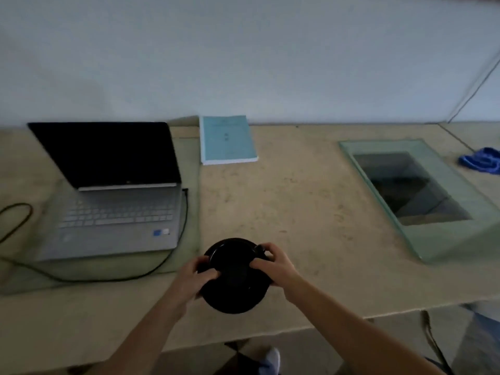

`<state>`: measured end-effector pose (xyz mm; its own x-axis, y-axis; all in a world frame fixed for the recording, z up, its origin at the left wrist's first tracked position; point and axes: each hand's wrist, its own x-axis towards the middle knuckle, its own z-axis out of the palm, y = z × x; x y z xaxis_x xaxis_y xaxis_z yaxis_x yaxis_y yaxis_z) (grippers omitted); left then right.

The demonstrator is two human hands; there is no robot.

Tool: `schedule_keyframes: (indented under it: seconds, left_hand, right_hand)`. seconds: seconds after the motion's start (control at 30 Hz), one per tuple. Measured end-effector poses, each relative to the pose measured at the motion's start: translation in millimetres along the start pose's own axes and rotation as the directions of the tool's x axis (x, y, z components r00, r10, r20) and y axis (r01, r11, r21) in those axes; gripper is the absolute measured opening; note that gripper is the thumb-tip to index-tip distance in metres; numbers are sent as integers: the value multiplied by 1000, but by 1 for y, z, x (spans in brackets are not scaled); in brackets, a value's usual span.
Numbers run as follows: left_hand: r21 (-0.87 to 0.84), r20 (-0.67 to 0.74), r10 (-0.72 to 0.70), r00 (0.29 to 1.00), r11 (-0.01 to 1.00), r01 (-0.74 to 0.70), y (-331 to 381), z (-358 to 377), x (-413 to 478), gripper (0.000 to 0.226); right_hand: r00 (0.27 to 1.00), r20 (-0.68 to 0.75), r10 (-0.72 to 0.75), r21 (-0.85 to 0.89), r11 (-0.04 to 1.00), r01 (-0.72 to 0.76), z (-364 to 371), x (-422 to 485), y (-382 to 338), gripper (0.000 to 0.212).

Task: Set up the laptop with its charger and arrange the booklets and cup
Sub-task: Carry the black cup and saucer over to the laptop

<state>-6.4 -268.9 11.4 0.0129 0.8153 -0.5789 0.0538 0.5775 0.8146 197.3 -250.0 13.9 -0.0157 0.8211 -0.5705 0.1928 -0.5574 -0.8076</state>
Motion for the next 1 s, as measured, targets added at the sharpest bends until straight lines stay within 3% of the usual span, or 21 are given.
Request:
schedule_keyframes:
  seconds: [0.17,0.33,0.6,0.7,0.83,1.0]
  left_hand:
    - [-46,-143,49,988,997,-57,-41,-119,-64,20]
    - [-76,-274,27,961,996,-49,-72,-226,-115,18]
    - [-87,-493,4,870,995,-54,-97,-351,-176,30]
    - [-140,-530,-22,848,988,-61,-103,-390,-179,41]
    - [-226,-537,-42,842,970,-95,-101,-444,-159,42]
    - [-242,-501,-46,864,966,-89,-76,-508,-117,25]
  right_hand:
    - [984,179,-14,-97,995,32,122,-24,-8,29]
    - [949,315,-3,-136,989,49,240,-49,-20,42]
    - [842,539,-35,-236,953,191,392,-67,-49,41]
    - [809,587,-20,-263,941,215,436,-59,-61,33]
    - [793,610,0,-275,938,212,486,-33,-84,42]
    - [817,577,11,-272,945,180,542,5,-127,44]
